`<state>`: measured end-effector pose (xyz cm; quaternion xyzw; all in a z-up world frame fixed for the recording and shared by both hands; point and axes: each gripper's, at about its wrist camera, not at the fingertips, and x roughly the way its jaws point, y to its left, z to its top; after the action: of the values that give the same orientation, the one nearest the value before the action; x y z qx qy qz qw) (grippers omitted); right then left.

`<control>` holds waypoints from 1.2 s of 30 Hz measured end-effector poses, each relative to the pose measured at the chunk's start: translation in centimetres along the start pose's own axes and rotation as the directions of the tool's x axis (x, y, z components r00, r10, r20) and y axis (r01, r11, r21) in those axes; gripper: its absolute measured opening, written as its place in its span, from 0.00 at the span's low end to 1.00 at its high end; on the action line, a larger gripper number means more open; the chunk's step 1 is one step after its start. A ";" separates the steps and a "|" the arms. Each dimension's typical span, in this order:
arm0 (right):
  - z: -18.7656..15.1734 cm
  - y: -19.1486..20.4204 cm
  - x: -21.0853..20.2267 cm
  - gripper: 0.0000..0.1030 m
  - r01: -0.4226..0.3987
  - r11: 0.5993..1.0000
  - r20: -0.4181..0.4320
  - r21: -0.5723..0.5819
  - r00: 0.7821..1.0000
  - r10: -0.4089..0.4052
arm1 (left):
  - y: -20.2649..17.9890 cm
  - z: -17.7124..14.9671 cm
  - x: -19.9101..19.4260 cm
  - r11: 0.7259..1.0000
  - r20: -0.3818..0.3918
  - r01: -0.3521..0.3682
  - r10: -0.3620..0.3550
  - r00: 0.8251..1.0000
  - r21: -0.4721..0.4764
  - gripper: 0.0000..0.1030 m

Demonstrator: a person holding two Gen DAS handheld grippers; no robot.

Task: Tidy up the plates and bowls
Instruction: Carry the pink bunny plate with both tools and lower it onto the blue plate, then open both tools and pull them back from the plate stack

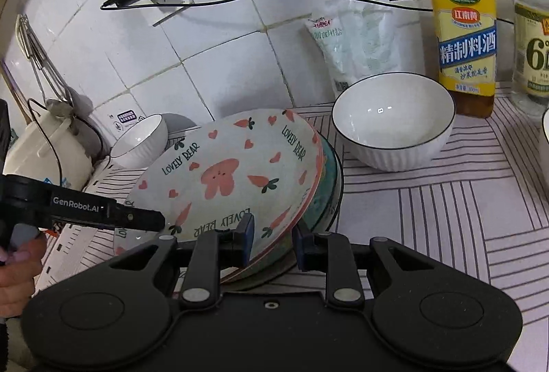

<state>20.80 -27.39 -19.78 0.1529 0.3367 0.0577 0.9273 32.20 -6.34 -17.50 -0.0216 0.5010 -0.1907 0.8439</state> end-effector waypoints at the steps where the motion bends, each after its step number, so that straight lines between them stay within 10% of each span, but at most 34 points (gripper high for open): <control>1: 0.1 0.1 0.0 0.28 0.008 1.000 -0.004 -0.008 1.000 -0.008 | 0.0 0.1 0.0 1.000 -0.003 0.000 0.000 1.000 -0.003 0.28; 19: 0.6 3.9 0.9 0.28 0.260 0.956 -0.041 -0.136 0.963 -0.267 | 0.1 -0.4 1.7 1.000 -0.031 -0.002 0.001 1.000 -0.024 0.29; 36: -0.1 3.6 -1.8 0.34 0.275 0.956 0.020 -0.104 0.961 -0.275 | -1.9 -1.6 -1.0 0.995 -0.002 -0.064 0.064 0.998 0.075 0.28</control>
<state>19.33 -24.28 -17.63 0.0554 0.3487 -0.0544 0.9340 29.89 -7.49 -17.03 0.0264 0.4956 -0.1820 0.8488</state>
